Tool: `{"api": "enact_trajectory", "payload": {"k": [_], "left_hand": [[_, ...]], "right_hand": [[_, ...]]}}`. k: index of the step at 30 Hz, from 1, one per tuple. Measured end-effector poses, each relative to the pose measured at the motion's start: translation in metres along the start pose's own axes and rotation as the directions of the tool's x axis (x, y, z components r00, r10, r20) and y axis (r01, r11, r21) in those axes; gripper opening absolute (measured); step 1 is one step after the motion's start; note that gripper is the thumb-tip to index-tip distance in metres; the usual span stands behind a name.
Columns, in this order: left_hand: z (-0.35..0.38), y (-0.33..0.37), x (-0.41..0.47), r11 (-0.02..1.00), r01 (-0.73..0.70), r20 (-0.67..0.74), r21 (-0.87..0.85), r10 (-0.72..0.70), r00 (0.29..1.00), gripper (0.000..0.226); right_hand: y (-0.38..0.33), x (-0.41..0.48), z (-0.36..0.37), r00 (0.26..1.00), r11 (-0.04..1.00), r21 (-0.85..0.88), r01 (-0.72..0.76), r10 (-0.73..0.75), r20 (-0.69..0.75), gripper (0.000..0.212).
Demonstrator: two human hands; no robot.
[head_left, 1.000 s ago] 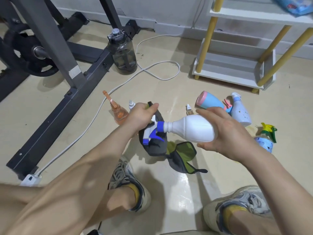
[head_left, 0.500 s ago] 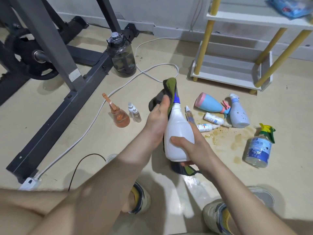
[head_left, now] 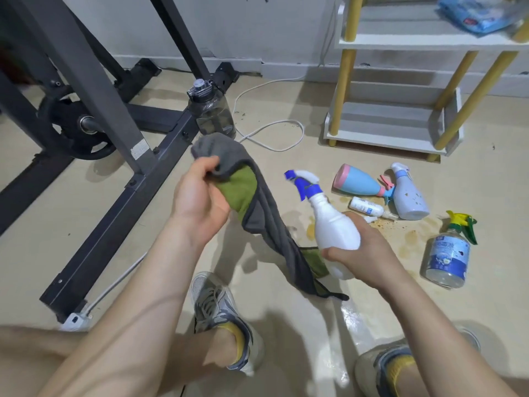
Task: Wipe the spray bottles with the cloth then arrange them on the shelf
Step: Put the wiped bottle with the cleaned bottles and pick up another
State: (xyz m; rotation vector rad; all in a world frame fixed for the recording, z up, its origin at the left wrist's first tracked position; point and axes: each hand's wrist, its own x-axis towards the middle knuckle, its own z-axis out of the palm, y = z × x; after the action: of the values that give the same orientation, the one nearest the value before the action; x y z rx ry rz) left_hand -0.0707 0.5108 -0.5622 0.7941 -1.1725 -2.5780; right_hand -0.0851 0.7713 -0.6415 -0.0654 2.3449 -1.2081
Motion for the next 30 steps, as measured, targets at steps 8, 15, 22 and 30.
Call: {"api": "enact_trajectory", "payload": {"k": [8,15,22,30], "left_hand": [[0.053,-0.06,-0.025,0.968,-0.084,-0.086,0.237,0.107,0.991,0.022],[0.041,-0.075,-0.055,0.706,-0.073,0.105,0.704,-0.003,0.994,0.018],[0.023,-0.064,-0.079,0.335,-0.287,0.356,0.898,-0.168,0.919,0.048],[0.024,-0.052,-0.064,-0.109,-0.474,0.486,0.874,0.163,0.858,0.031]], "right_hand": [[-0.043,-0.034,0.049,0.944,0.946,-0.28,0.162,-0.231,-0.236,0.098],[-0.056,-0.017,0.01,0.997,0.909,0.417,0.012,-0.043,0.066,0.056],[-0.04,-0.01,0.002,0.973,0.48,0.857,-0.19,-0.022,0.228,0.045],[-0.044,-0.014,0.025,0.988,0.521,0.851,-0.063,-0.086,0.125,0.049]]}}
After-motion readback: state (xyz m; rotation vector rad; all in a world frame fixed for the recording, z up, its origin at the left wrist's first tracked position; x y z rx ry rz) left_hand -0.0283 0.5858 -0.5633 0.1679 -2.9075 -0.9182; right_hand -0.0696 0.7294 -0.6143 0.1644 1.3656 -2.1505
